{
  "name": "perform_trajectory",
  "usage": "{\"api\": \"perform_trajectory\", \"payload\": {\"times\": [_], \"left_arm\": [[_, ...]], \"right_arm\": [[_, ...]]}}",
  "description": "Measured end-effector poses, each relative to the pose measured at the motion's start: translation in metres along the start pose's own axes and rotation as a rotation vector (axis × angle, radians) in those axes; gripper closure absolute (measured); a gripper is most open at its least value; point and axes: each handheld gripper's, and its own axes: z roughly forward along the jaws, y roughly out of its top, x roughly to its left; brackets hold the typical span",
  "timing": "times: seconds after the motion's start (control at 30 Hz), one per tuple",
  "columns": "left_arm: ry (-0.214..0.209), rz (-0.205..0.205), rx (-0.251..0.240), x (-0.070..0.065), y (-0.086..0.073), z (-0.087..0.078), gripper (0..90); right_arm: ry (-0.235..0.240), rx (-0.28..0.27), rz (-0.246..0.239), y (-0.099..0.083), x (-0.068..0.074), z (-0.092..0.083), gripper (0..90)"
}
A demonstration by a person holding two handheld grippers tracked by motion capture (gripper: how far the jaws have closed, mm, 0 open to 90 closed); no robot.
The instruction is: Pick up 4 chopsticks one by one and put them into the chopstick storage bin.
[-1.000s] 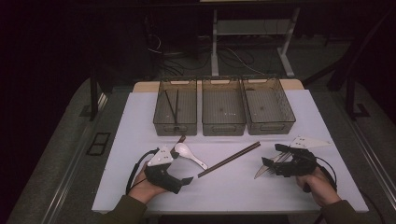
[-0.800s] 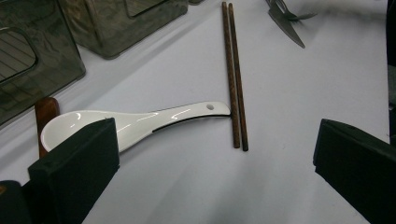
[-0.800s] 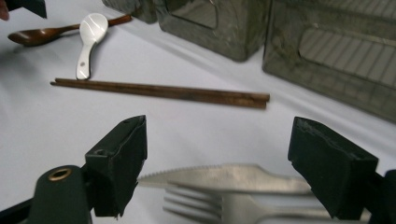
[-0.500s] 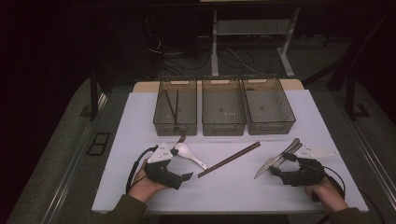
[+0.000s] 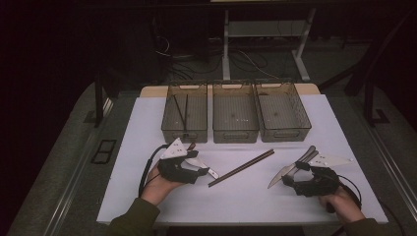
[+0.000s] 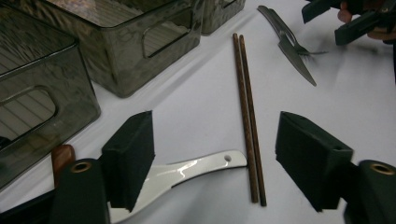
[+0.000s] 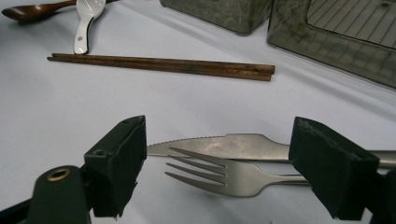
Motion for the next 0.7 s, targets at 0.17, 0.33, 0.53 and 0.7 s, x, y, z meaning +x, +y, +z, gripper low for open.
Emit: {"api": "perform_trajectory", "payload": {"times": [0.17,0.33,0.53,0.7], "left_arm": [[-0.039,-0.004,-0.003,0.002,0.009,0.011,35.7],[-0.07,-0.001,0.004,0.0,0.018,0.024,43.2],[-0.092,-0.005,0.017,-0.005,0.022,0.04,51.7],[-0.106,-0.02,0.044,-0.008,0.016,0.05,59.3]], "right_arm": [[0.003,0.009,0.009,-0.001,0.0,0.004,18.8],[0.006,-0.01,0.037,0.0,-0.003,0.002,18.8],[0.011,-0.012,0.032,0.0,-0.003,0.003,18.8],[0.019,-0.009,0.02,-0.001,-0.002,0.002,18.8]]}}
